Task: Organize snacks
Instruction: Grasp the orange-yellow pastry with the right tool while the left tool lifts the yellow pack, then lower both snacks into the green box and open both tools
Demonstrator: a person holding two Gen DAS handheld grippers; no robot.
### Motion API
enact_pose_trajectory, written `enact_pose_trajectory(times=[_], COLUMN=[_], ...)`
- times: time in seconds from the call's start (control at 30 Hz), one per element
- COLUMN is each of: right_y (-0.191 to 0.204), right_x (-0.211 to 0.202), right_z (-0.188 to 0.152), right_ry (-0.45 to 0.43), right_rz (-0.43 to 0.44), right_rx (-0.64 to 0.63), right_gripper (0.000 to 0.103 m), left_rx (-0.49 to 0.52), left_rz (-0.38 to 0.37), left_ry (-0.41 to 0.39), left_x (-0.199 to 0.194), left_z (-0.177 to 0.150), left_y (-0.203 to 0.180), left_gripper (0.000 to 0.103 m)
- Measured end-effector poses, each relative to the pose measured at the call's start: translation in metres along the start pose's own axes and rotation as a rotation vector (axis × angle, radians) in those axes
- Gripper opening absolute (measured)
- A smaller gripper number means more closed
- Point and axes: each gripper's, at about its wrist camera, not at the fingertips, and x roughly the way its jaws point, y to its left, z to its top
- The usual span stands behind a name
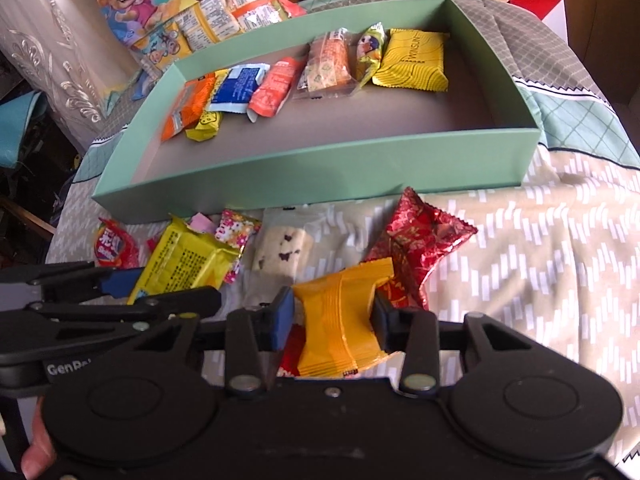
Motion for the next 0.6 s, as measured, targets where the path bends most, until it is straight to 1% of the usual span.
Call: enact_pose_trajectory(times=[0.1,0.17,0.23,0.3,0.37,0.43,0.53,0.6], right_y=[0.007,0.017,0.027,0.038,0.053,0.068,0.086,0.094], right_x=[-0.019,-0.029,-0.034,-0.033,-0.028,-0.015,0.007,0.023], right_z=[0.009,0.022,0.039,0.056,0.078,0.099,0.121,0.128], right_ry=[-0.031,-0.057,-0.083,-0.11,-0.13,-0.124,-0.109,-0.084], right_rz=[0.03,0.057,0.078,0.092,0.108,0.124,0.126,0.133], right_rx=[0.001,-0.003,-0.008,-0.007,-0.008,-0.001,0.001,0.01], right_gripper=[0.04,0.04,0.04,0.04,0.04,0.04,0.04,0.04], left_rx=[-0.006,-0.012,-0.018,-0.021,-0.022,-0.034,-0.06,-0.072], left_rz=[-0.013,-0.006,0.017,0.059,0.096,0.125,0.141,0.147], left_ry=[-0.039,-0.068,-0.096,-0.117,-0.128,-0.13,-0.115,-0.104], left_x=[-0.017,-0.028,-0.037,-0.04,-0.037,-0.029,-0.016,-0.007], left_z=[0.008,0.018,0.031,0.046,0.062,0.077,0.089,0.092], left_y=[0.004,0.012,0.024,0.039,0.055,0.068,0.086,0.096], left_gripper=[0.047,0.047,0.047,0.047,0.047,0.047,0.047,0.047])
